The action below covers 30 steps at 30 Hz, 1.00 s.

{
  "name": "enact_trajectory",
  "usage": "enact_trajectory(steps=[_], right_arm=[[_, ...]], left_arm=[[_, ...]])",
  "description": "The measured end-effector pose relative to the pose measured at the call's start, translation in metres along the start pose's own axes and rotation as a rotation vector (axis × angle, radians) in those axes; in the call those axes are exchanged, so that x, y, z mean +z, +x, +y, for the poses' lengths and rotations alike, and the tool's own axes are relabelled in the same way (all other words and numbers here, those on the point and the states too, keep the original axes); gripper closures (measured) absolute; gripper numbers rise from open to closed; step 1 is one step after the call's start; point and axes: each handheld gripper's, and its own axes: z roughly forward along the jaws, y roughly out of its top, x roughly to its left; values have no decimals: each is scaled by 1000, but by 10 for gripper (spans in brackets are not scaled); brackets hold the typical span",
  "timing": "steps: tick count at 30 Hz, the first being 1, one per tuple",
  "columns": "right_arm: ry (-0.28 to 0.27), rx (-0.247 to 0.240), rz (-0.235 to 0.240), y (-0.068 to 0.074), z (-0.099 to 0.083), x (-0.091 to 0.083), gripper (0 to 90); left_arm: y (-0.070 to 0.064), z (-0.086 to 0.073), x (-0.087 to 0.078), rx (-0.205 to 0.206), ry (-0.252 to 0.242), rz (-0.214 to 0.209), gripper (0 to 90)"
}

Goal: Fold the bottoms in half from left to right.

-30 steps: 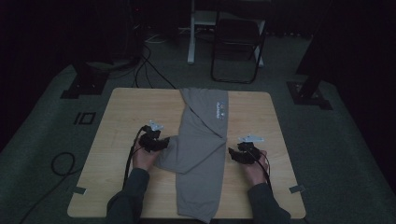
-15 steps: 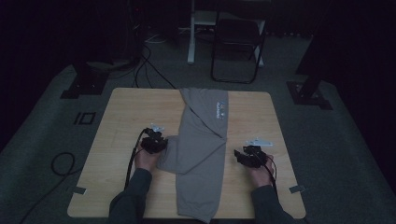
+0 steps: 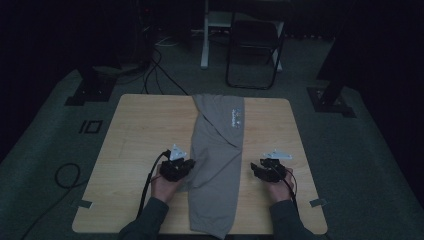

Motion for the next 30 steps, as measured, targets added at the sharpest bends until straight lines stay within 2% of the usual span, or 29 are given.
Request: enact_trajectory(steps=[6, 11, 16, 17, 19, 21, 22, 23, 25, 28, 30], right_arm=[[-6, 2, 2, 0, -1, -3, 532], [-4, -7, 5, 3, -2, -3, 532], [-9, -23, 13, 10, 0, -4, 532], [-8, -24, 15, 11, 0, -4, 532], [-13, -34, 20, 14, 1, -6, 531], [-21, -43, 27, 17, 2, -8, 530], [-23, -44, 34, 20, 2, -10, 529], [-24, -46, 42, 23, 2, -12, 529], [-28, -44, 89, 31, 1, -15, 527], [-25, -77, 153, 49, -1, -17, 518], [-16, -109, 183, 62, -3, -15, 512]], left_arm=[[-44, -21, -5, 48, 18, -133, 828], [-75, -46, -6, 101, 60, -237, 830], [-93, -63, -5, 88, 90, -334, 820], [-96, -63, -5, 87, 96, -385, 804], [-100, -60, -7, 99, 96, -455, 715], [-102, -53, -15, 127, 60, -485, 631], [-100, -49, -20, 123, 31, -501, 606], [-95, -44, -25, 115, -5, -503, 601], [-80, -35, -35, 103, -57, -448, 587], [-52, -26, -33, 72, -38, -265, 596], [-39, -26, -24, 60, -17, -204, 598]])
